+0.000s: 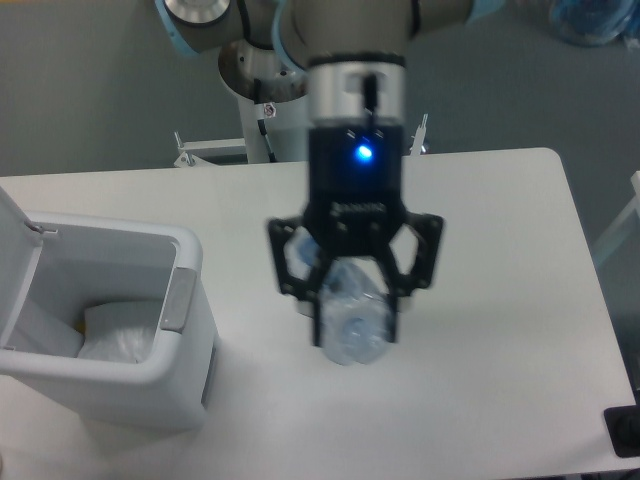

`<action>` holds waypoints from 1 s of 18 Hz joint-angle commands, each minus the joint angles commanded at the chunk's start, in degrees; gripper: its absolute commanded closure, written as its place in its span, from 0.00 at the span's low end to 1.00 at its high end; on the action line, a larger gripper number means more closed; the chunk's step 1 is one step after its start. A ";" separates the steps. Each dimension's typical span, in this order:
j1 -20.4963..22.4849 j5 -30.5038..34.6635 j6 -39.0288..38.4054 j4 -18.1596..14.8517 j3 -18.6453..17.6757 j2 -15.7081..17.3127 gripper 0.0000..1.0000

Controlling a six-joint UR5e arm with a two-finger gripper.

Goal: Place the trash in the trash can
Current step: 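Lift the water bottle and carry it into the white trash bin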

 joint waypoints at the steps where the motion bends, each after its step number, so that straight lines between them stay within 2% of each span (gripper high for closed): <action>1: -0.70 0.00 -0.09 0.00 0.70 -0.09 0.38; 7: -7.46 0.00 0.09 0.26 1.15 -1.14 0.38; 12: -10.55 0.00 0.70 0.35 2.82 -4.48 0.38; 18: -13.98 0.26 -0.09 0.26 1.33 -5.19 0.38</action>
